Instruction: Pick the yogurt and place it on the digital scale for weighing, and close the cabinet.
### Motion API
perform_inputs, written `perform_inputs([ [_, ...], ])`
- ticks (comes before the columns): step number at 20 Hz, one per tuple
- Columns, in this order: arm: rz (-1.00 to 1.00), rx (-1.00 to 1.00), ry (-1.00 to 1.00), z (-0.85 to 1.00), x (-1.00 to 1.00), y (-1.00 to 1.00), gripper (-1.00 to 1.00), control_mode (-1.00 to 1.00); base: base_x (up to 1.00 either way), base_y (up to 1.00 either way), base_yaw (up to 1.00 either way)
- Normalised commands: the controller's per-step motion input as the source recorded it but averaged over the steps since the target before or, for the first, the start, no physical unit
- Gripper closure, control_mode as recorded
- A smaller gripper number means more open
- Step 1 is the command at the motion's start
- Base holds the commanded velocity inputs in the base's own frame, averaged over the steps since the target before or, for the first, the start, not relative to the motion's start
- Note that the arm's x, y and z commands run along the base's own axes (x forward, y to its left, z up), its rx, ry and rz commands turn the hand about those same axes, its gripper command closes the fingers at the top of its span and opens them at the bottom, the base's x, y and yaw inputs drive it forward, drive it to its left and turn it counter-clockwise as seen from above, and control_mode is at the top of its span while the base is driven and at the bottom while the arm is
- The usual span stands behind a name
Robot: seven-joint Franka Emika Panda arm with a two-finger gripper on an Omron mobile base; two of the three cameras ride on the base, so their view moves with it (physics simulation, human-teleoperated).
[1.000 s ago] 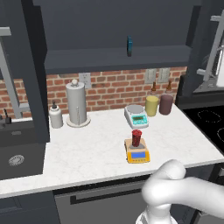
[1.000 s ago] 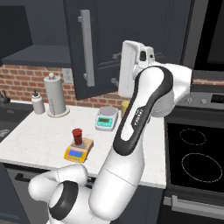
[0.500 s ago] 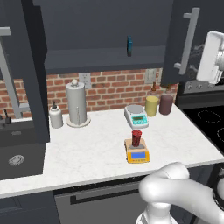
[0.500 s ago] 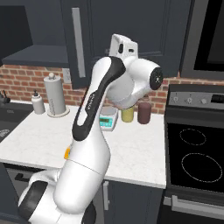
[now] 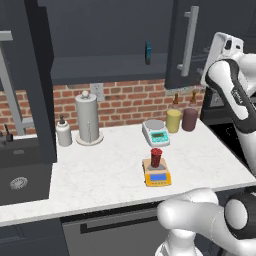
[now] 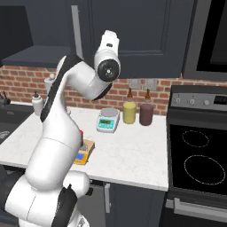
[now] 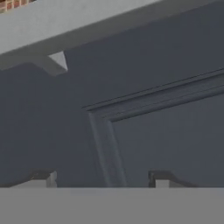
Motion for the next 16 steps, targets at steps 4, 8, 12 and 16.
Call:
perform_inputs([
  [4, -0.39, -0.02, 0.11, 0.0, 0.75, 0.14, -1.0, -1.0, 0.0, 0.0, 0.0],
  [8, -0.3, 0.0, 0.18, 0.0, 0.8, 0.0, -1.0, -1.0, 0.0, 0.0, 0.0],
  [12, -0.24, 0.0, 0.2, 0.0, 0.83, 0.0, -1.0, -1.0, 0.0, 0.0, 0.0],
  [16, -0.18, 0.0, 0.25, -0.01, 0.84, -0.06, -1.0, -1.0, 0.0, 0.0, 0.0],
])
